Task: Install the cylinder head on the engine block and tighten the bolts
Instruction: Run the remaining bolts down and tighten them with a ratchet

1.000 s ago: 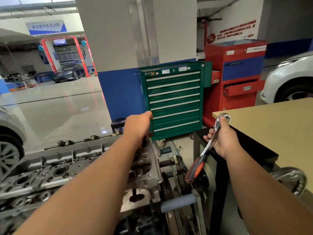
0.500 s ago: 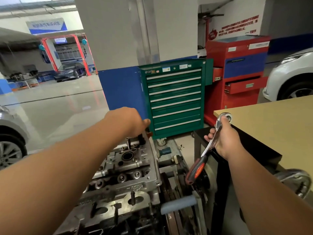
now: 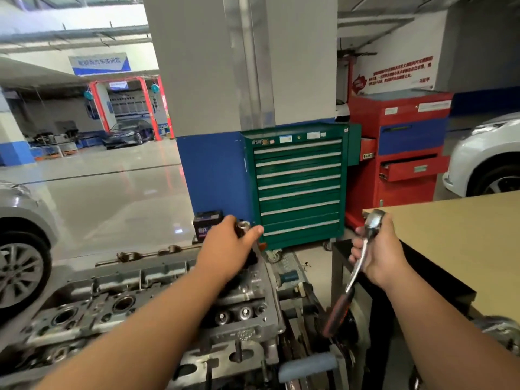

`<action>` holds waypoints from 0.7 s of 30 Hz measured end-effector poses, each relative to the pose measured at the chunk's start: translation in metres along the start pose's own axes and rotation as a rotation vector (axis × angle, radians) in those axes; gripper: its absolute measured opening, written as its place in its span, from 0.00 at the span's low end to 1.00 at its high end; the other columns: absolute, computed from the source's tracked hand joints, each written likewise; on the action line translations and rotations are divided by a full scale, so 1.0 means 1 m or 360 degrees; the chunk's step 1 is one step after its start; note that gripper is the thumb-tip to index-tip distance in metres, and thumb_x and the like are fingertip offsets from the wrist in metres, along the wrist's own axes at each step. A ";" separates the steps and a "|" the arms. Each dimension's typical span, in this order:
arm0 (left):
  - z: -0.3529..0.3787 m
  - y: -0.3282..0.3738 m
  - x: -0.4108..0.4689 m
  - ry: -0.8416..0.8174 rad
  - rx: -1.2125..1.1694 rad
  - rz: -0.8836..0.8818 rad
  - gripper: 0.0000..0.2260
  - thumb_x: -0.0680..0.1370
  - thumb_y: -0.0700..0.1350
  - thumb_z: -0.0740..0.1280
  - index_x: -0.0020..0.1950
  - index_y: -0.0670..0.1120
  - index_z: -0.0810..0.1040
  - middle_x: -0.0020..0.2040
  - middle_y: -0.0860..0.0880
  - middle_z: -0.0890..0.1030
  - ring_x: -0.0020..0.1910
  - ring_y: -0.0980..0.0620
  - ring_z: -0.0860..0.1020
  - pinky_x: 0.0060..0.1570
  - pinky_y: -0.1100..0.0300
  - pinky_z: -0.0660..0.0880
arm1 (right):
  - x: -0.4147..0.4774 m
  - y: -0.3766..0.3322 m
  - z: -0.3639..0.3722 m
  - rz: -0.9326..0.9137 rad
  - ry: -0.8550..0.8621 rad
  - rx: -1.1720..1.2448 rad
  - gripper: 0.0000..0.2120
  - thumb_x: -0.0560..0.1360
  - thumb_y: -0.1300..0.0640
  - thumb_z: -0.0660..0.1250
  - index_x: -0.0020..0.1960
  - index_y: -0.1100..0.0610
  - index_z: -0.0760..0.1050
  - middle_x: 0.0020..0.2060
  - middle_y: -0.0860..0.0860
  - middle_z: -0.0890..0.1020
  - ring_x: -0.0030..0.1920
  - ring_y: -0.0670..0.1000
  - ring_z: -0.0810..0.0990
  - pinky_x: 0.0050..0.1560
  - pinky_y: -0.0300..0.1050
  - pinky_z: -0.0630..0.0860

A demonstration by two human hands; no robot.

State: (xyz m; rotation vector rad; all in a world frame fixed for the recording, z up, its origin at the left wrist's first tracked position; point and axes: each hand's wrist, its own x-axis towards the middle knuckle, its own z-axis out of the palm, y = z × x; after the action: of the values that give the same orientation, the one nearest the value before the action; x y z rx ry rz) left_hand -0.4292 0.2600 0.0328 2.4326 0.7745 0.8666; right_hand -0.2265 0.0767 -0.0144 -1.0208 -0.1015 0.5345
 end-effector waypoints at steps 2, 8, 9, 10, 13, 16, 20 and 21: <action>0.012 -0.004 -0.008 0.0163 -0.0259 -0.0029 0.15 0.74 0.59 0.68 0.39 0.49 0.72 0.35 0.53 0.77 0.36 0.55 0.74 0.35 0.58 0.68 | -0.013 -0.015 0.026 0.0028 -0.0332 -0.0328 0.30 0.77 0.30 0.47 0.43 0.55 0.72 0.24 0.49 0.68 0.21 0.49 0.62 0.28 0.42 0.64; 0.017 -0.010 -0.012 0.0138 -0.0384 0.0083 0.09 0.77 0.55 0.66 0.41 0.53 0.76 0.38 0.53 0.77 0.37 0.60 0.74 0.35 0.66 0.66 | -0.054 -0.032 0.129 -0.0174 -0.1045 -0.1652 0.28 0.73 0.31 0.57 0.45 0.54 0.81 0.25 0.50 0.74 0.21 0.48 0.66 0.24 0.39 0.69; 0.017 -0.010 -0.012 0.0130 -0.0384 0.0077 0.09 0.77 0.55 0.66 0.42 0.52 0.77 0.39 0.53 0.77 0.38 0.58 0.74 0.36 0.62 0.67 | -0.056 -0.034 0.141 -0.0207 -0.1052 -0.1770 0.28 0.73 0.31 0.57 0.43 0.54 0.81 0.24 0.50 0.74 0.20 0.48 0.65 0.25 0.39 0.70; 0.017 -0.010 -0.012 0.0127 -0.0385 0.0068 0.09 0.77 0.55 0.66 0.43 0.51 0.77 0.39 0.52 0.77 0.38 0.56 0.74 0.36 0.60 0.67 | -0.056 -0.036 0.152 -0.0200 -0.1053 -0.1861 0.28 0.74 0.31 0.58 0.42 0.54 0.81 0.24 0.50 0.73 0.20 0.48 0.65 0.25 0.39 0.71; 0.014 -0.009 -0.013 0.0125 -0.0399 0.0041 0.10 0.77 0.56 0.65 0.42 0.50 0.76 0.37 0.52 0.76 0.36 0.55 0.73 0.34 0.59 0.66 | -0.049 -0.044 0.169 -0.0090 -0.1081 -0.2182 0.29 0.75 0.31 0.58 0.37 0.56 0.79 0.23 0.49 0.73 0.21 0.47 0.65 0.27 0.40 0.71; 0.012 -0.009 -0.013 0.0071 -0.0405 0.0055 0.11 0.78 0.56 0.64 0.47 0.50 0.78 0.38 0.53 0.75 0.37 0.55 0.73 0.35 0.59 0.66 | -0.039 -0.053 0.178 0.0032 -0.1115 -0.2475 0.30 0.74 0.30 0.57 0.35 0.57 0.75 0.22 0.49 0.73 0.20 0.47 0.65 0.27 0.39 0.70; 0.011 -0.010 -0.015 -0.0033 -0.0410 0.0065 0.13 0.79 0.58 0.61 0.51 0.50 0.78 0.42 0.53 0.77 0.41 0.54 0.75 0.44 0.53 0.74 | -0.026 -0.061 0.186 0.0134 -0.1277 -0.2651 0.31 0.72 0.28 0.57 0.35 0.57 0.76 0.23 0.50 0.73 0.20 0.47 0.66 0.26 0.40 0.70; 0.010 -0.010 -0.015 -0.0040 -0.0418 0.0060 0.13 0.79 0.58 0.61 0.51 0.50 0.78 0.42 0.53 0.77 0.41 0.54 0.75 0.45 0.52 0.75 | -0.023 -0.061 0.187 0.0149 -0.1332 -0.2649 0.31 0.71 0.28 0.58 0.33 0.55 0.78 0.22 0.50 0.73 0.20 0.47 0.66 0.27 0.41 0.70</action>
State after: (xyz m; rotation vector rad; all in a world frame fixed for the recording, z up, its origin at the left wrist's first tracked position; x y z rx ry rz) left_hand -0.4355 0.2556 0.0133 2.2277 0.5677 0.8901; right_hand -0.2839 0.1881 0.1394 -2.3258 -1.4327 0.9429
